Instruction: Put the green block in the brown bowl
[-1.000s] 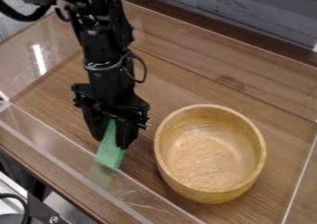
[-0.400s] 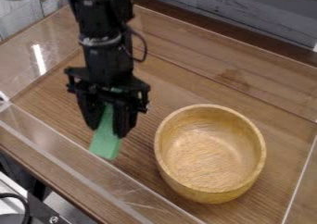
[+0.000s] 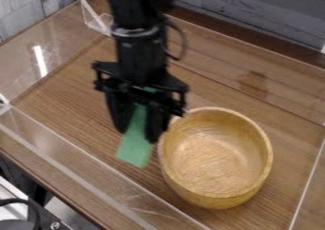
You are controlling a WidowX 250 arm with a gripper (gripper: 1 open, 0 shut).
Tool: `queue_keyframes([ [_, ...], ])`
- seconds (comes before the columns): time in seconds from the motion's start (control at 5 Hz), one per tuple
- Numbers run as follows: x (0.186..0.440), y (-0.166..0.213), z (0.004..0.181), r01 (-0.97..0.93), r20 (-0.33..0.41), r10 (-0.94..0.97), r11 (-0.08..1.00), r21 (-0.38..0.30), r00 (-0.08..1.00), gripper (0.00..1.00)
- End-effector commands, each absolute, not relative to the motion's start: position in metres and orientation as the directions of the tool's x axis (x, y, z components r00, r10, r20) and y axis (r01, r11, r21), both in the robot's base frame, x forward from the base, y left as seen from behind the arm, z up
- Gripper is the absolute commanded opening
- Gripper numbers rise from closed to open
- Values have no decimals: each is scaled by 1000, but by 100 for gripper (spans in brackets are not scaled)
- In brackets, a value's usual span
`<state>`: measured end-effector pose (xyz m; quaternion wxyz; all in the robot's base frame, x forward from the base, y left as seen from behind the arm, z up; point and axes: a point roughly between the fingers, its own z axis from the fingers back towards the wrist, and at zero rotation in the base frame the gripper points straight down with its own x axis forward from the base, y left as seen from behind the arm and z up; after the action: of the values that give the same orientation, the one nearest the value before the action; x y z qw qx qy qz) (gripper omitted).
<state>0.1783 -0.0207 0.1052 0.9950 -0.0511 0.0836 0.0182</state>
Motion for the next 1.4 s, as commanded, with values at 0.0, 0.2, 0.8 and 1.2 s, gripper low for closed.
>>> queue_keyframes([
  [0.0, 187, -55, 118, -7, -94, -3, 994, -105, 996, 0],
  [0.2, 187, -99, 113, 32, -86, -41, 994, -104, 996, 0],
  [0.8, 194, -126, 120, -6, -51, -1, 991, -132, 999, 0],
  [1.2, 194, -121, 124, -24, -21, 21, 988, -152, 1000, 0],
])
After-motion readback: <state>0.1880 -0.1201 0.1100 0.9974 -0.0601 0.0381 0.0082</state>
